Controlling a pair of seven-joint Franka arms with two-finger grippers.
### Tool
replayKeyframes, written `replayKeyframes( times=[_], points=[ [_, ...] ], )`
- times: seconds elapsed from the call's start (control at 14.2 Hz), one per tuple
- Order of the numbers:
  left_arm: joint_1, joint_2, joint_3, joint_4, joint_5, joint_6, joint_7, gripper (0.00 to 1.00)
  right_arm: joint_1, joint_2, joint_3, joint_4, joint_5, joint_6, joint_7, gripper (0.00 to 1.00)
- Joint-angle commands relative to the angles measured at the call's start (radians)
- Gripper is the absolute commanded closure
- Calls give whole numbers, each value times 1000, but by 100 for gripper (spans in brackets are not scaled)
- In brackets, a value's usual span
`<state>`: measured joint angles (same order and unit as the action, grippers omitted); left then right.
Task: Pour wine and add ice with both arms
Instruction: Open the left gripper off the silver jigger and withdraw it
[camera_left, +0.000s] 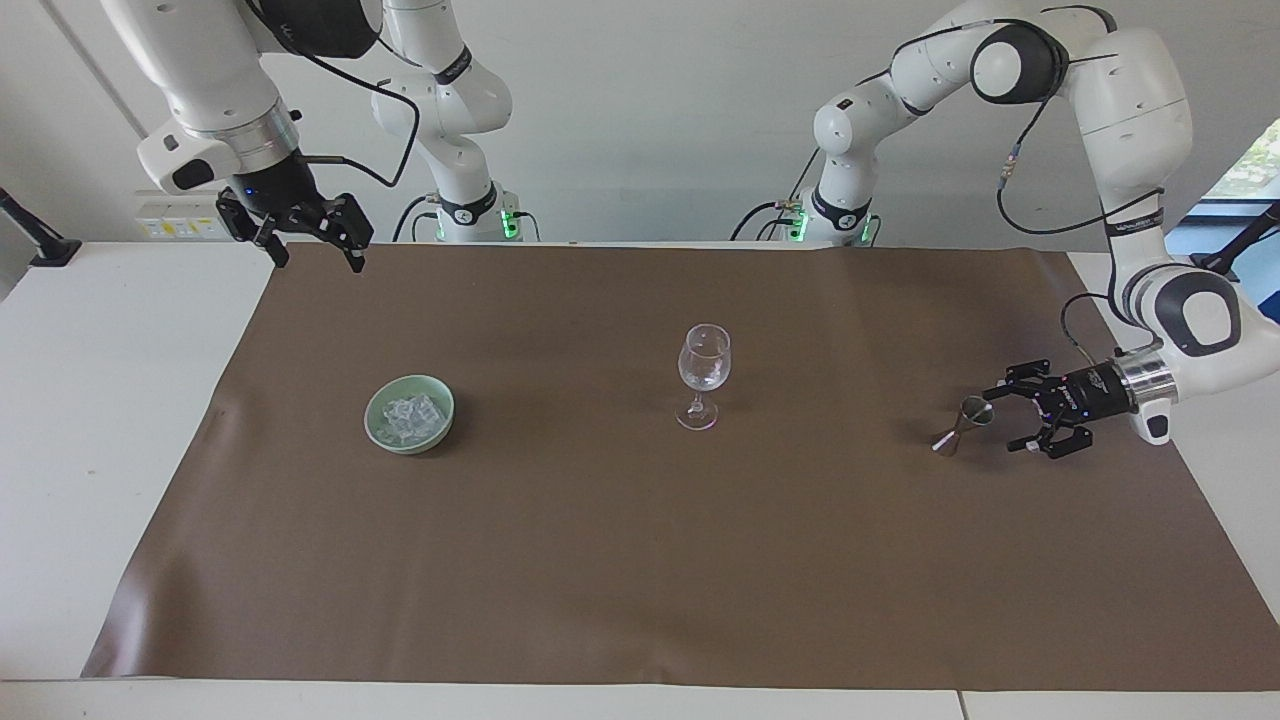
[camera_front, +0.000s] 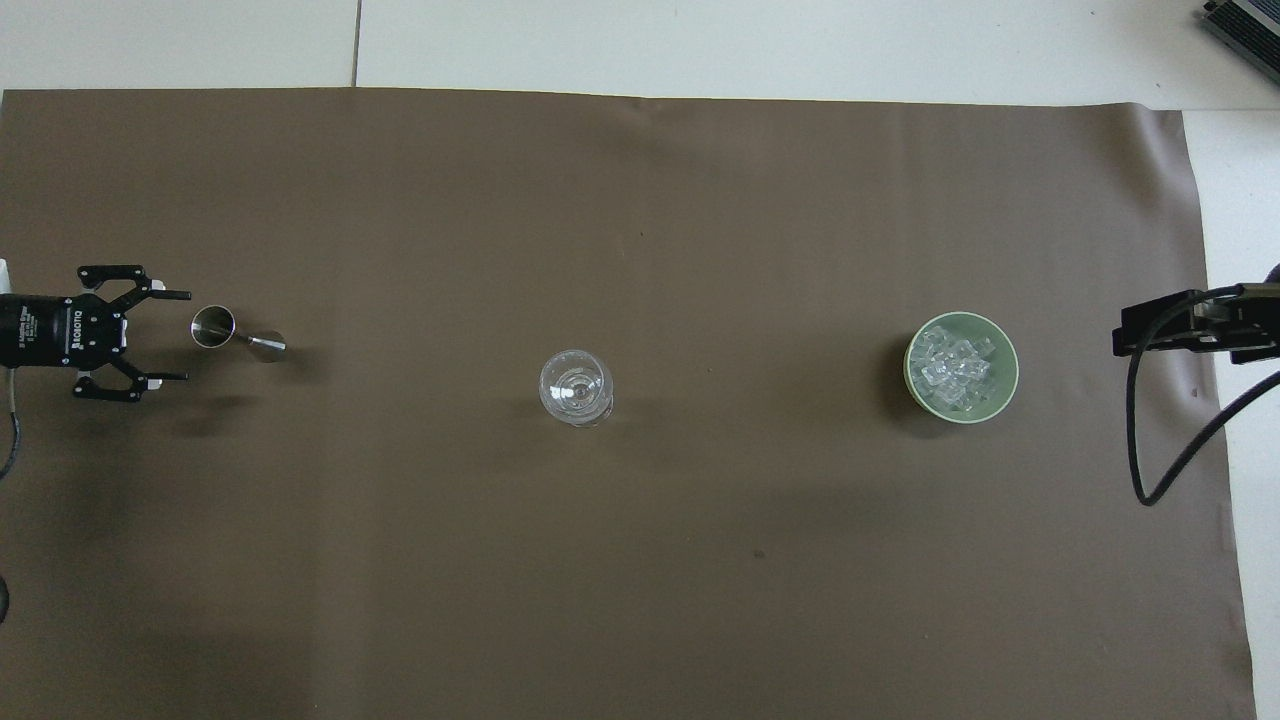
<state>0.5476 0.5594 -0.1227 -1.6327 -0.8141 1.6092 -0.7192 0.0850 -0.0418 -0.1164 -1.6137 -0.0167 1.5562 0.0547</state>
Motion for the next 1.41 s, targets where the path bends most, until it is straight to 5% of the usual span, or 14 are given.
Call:
replayKeyframes(
  times=[0.0,0.57,1.34],
  points=[
    [0,-33,-2,47,71,-32,44,0,-13,-17,3,-18,26,12,-16,0],
    [-32,-110,-32,237,254,-80,104,0,-13,-17,3,-18,26,12,-16,0],
    [-305,-398,30,240,466,-60,325,0,-13,-17,3,-18,26,12,-16,0]
  ],
)
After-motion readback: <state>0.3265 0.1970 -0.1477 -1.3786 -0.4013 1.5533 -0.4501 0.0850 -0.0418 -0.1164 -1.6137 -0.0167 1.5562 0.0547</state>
